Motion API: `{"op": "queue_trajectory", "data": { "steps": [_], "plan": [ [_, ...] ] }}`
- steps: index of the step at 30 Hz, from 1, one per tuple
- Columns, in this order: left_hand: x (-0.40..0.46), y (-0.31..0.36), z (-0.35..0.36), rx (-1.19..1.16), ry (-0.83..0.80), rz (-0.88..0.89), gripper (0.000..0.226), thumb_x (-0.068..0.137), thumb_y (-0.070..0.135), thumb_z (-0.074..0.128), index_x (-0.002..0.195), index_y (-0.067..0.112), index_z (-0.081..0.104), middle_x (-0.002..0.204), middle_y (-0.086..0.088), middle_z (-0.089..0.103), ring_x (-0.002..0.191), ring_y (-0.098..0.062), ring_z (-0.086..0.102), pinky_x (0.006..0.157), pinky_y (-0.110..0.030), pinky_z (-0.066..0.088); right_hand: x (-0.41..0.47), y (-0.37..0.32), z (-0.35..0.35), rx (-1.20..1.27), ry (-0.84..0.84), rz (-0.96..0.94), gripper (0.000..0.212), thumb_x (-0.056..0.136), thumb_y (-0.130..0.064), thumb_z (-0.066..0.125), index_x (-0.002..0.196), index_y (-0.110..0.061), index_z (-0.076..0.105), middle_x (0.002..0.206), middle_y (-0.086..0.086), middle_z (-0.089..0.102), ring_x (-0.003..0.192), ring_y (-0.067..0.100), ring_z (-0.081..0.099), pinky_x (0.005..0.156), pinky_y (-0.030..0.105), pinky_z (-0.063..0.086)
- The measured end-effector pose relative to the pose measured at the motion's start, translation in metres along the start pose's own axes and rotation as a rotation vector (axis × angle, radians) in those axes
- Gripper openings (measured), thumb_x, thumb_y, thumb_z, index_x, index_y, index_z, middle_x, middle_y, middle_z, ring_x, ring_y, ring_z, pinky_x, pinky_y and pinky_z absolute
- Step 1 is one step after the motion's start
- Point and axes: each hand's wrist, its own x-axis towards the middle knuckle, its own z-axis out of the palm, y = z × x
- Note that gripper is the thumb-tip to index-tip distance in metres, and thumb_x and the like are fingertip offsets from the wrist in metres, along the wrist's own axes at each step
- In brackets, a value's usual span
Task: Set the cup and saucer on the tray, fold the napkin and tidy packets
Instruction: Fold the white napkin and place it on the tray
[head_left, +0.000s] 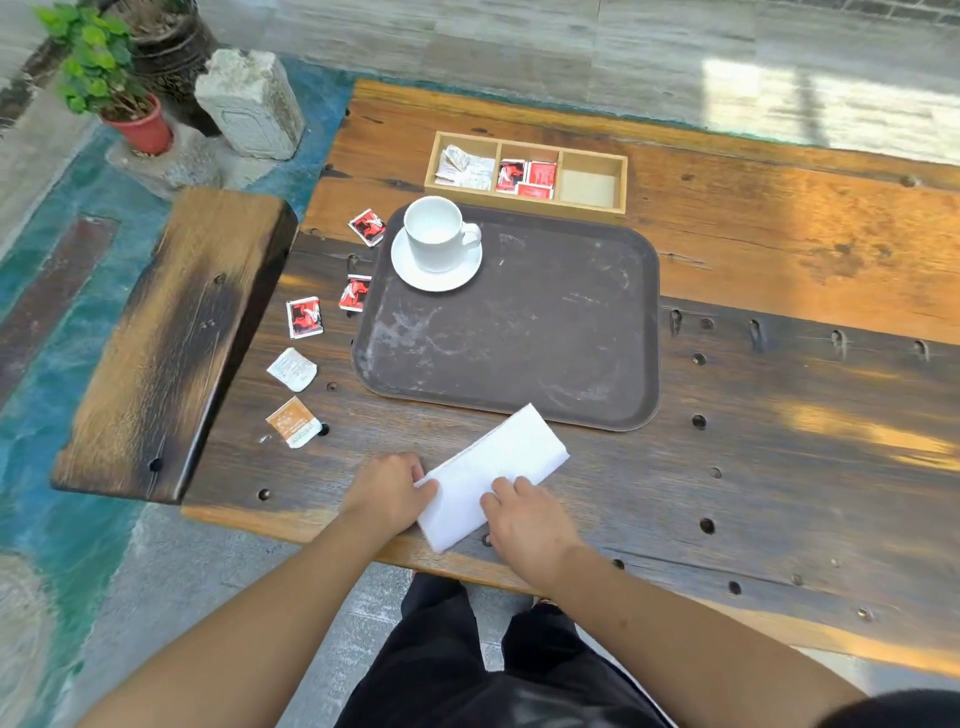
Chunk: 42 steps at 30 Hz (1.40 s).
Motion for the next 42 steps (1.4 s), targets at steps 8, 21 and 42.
{"op": "queue_trajectory", "data": {
  "steps": [8,21,42],
  "plan": [
    [-0.032,-0.021,0.017,0.034,-0.049,0.029,0.02,0.08,0.05,0.058,0.076,0.03,0.054,0.072,0.013,0.062,0.072,-0.01,0.059,0.057,-0.027,0.044,-0.012,0.01,0.018,-0.031,-0.005,-0.107,0.03,0.092,-0.007,0.054,0.122,-0.007,0.054,0.129,0.016,0.055,0.116,0.035,0.052,0.101,0.045,0.046],
    [-0.033,-0.009,0.026,0.405,-0.039,0.683,0.068,0.085,0.031,0.052,0.148,0.034,0.026,0.159,0.013,0.024,0.142,-0.012,0.024,0.114,-0.04,0.026,-0.044,0.033,0.006,0.576,0.071,0.069,0.026,0.103,-0.017,0.045,0.124,-0.01,0.059,0.136,0.005,0.061,0.113,0.028,0.062,0.096,0.037,0.047],
    [-0.041,0.013,0.041,-0.117,0.046,0.373,0.041,0.092,0.059,0.035,0.102,0.034,0.067,0.102,0.024,0.059,0.108,-0.007,0.046,0.093,-0.034,0.043,-0.04,0.038,-0.006,0.9,0.032,0.303,0.042,0.101,-0.041,0.046,0.068,-0.015,0.052,0.069,0.0,0.054,0.066,0.016,0.048,0.069,0.041,0.045]
  ]
}}
